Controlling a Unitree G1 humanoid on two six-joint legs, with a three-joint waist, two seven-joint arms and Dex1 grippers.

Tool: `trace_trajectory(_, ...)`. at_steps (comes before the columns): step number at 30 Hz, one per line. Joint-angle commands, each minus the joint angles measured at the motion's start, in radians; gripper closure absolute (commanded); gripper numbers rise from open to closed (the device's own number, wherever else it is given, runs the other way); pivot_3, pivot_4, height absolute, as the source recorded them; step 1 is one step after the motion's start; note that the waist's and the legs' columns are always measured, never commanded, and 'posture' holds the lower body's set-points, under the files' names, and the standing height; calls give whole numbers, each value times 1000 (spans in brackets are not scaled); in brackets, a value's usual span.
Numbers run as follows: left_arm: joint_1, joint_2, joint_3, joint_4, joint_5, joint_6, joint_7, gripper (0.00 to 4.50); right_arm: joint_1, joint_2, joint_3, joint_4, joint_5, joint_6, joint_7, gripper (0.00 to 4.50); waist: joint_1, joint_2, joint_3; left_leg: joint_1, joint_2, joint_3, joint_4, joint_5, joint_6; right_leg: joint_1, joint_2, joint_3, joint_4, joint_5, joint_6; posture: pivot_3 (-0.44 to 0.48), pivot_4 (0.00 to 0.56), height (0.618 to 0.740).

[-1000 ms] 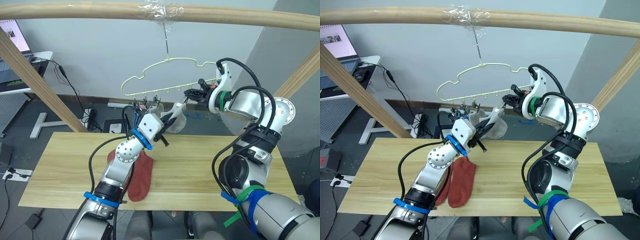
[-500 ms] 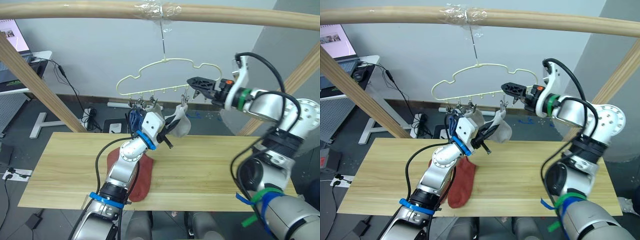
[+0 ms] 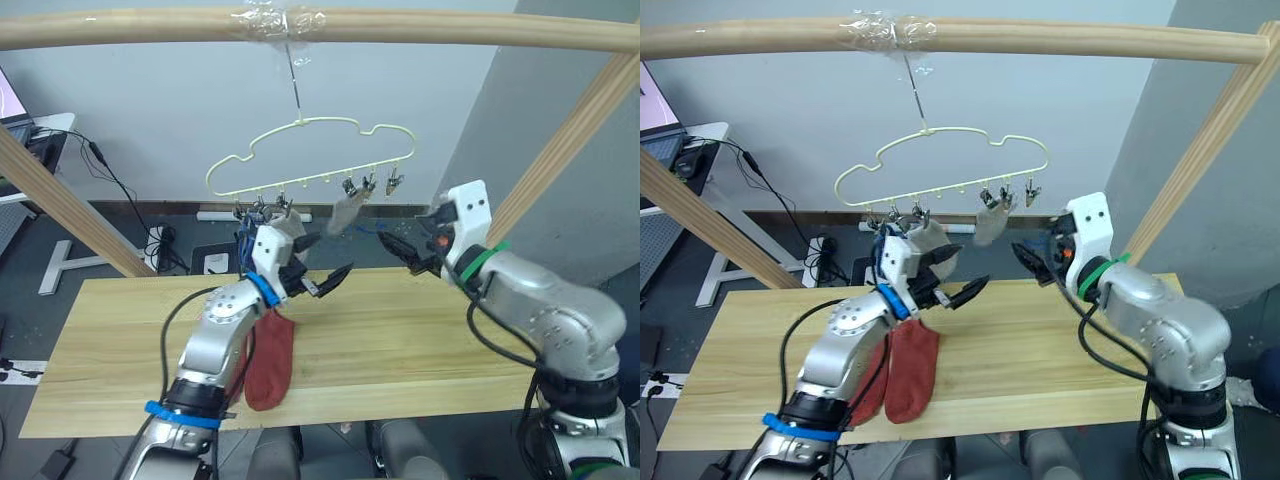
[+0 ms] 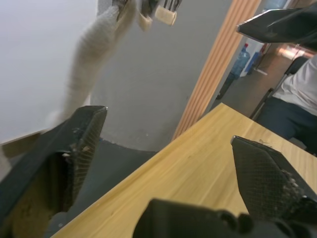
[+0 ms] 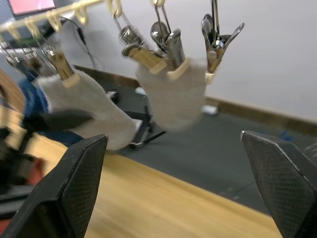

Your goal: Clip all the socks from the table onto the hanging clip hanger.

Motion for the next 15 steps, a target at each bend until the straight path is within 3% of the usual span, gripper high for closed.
trace_trajectory(1, 14, 58, 50, -135, -61, 51, -37, 5, 26, 28, 41, -42, -135, -176, -18, 174, 1, 0, 0, 0, 0, 0, 0, 0, 0, 0, 0, 0, 0, 0, 0, -162, 180, 740)
trace_trajectory(5, 11, 114, 103, -223, -122, 127, -43, 0, 51, 65, 116, -18, -268, -289, -39, 1233, 6, 0, 0, 0, 0, 0, 0, 0, 0, 0, -1, 0, 0, 0, 0, -144, 183, 740)
trace_trajectory(9, 3, 145, 139, -280, -158, 174, -29, 0, 64, 126, 151, -10, -335, -336, -55, 1233, 9, 0, 0, 0, 0, -1, 0, 0, 0, 0, -1, 0, 1, 0, 0, -131, 184, 740)
trace_trajectory(11, 3, 152, 151, -297, -172, 190, -23, 0, 69, 151, 161, -5, -351, -349, -49, 1543, 10, 0, 0, 0, 0, 0, 0, 0, -1, 0, -1, 0, 1, 0, 0, -122, 185, 740)
trace_trajectory(14, 10, 157, 157, -313, -180, 200, -18, 0, 70, 174, 173, 7, -382, -356, -48, 2469, 15, 0, 0, 0, 0, 0, 1, 0, -1, 0, -1, 0, 1, 0, 0, -119, 186, 740)
trace_trajectory(15, 12, 156, 158, -320, -184, 203, -17, 0, 67, 182, 174, 14, -392, -359, -48, 2469, 16, 0, 0, 0, 0, -1, 1, 0, -1, 0, -1, 0, 1, 0, 0, -116, 187, 740)
